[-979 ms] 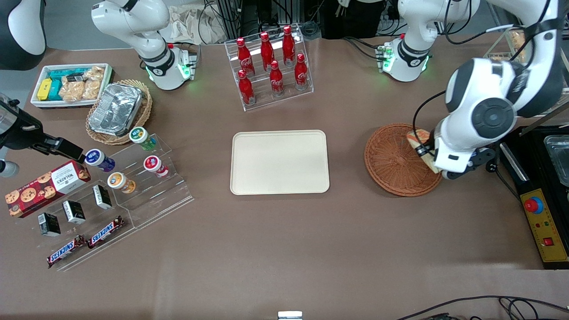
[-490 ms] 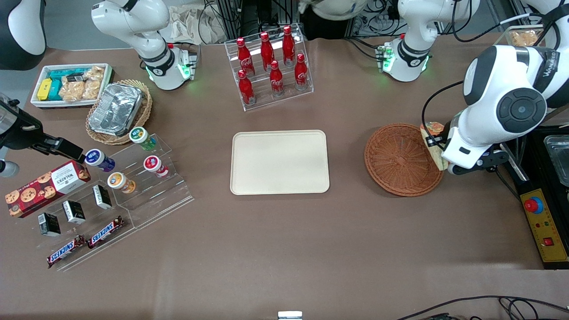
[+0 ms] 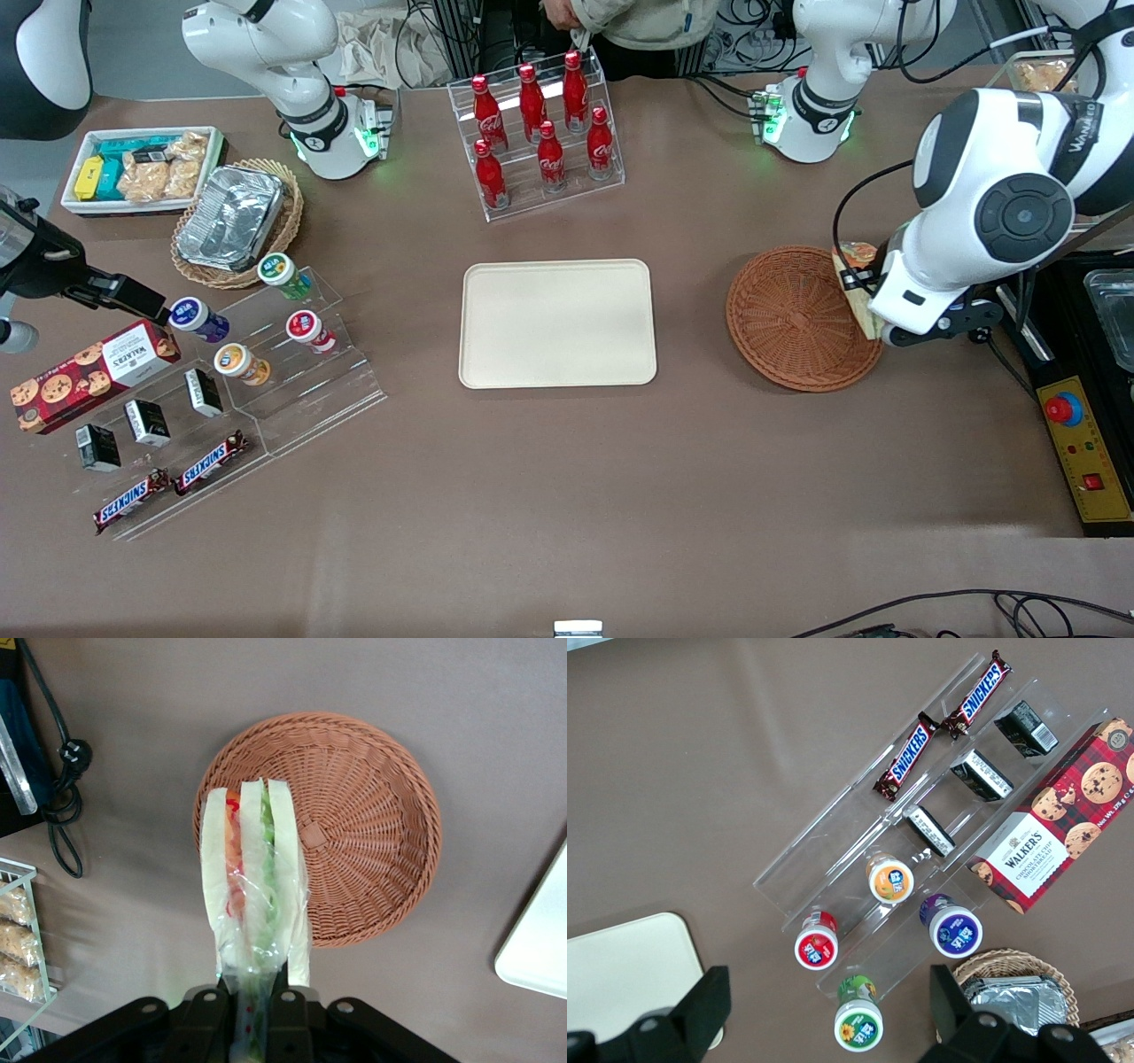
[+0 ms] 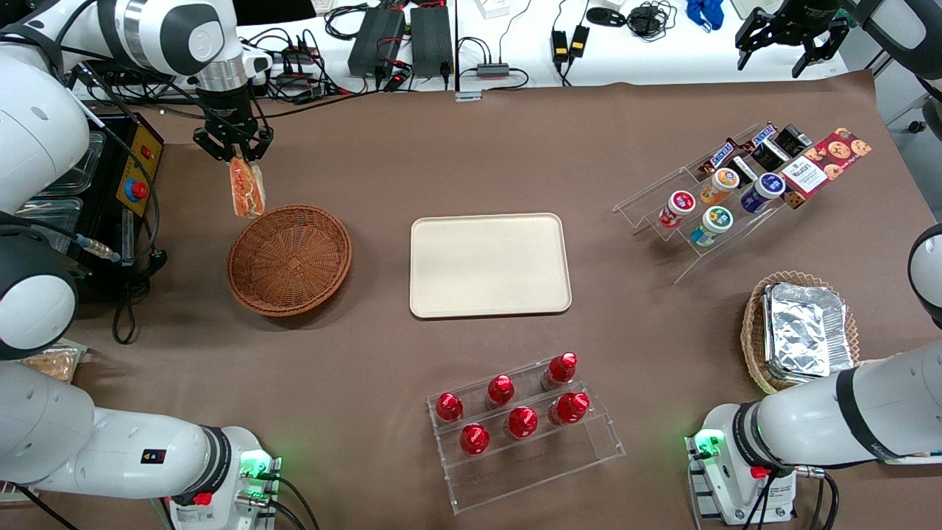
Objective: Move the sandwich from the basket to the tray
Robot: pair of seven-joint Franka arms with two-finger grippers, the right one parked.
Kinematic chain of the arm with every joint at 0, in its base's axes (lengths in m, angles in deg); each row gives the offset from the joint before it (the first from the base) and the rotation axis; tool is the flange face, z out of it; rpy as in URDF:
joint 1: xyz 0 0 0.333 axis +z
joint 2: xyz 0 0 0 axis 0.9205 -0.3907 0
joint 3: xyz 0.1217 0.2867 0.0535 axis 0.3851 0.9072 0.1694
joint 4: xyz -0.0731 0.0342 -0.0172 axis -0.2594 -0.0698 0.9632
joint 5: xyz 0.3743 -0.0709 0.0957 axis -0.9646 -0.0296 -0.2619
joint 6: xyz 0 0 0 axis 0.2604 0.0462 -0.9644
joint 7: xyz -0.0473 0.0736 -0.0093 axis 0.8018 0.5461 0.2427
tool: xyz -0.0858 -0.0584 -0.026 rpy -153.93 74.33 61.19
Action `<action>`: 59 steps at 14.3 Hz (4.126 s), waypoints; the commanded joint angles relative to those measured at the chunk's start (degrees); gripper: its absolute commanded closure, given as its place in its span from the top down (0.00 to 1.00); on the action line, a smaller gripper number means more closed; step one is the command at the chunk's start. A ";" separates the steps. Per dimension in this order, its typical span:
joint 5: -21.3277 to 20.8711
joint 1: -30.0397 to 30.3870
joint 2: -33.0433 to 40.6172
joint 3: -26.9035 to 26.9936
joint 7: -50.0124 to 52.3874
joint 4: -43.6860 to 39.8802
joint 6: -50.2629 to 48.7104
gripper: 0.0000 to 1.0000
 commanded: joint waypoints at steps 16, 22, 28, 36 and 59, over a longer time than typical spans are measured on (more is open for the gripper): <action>5.65 -11.92 -6.46 -4.14 2.54 -1.40 12.46 0.00; 11.02 -18.07 -12.43 -4.94 2.98 0.44 24.49 0.00; 10.49 -19.05 -19.64 -5.98 4.56 1.42 34.79 0.00; 9.87 -22.21 -23.52 -5.99 7.37 1.50 37.17 0.00; 3.37 -7.29 -0.77 2.01 -10.18 0.62 17.49 0.99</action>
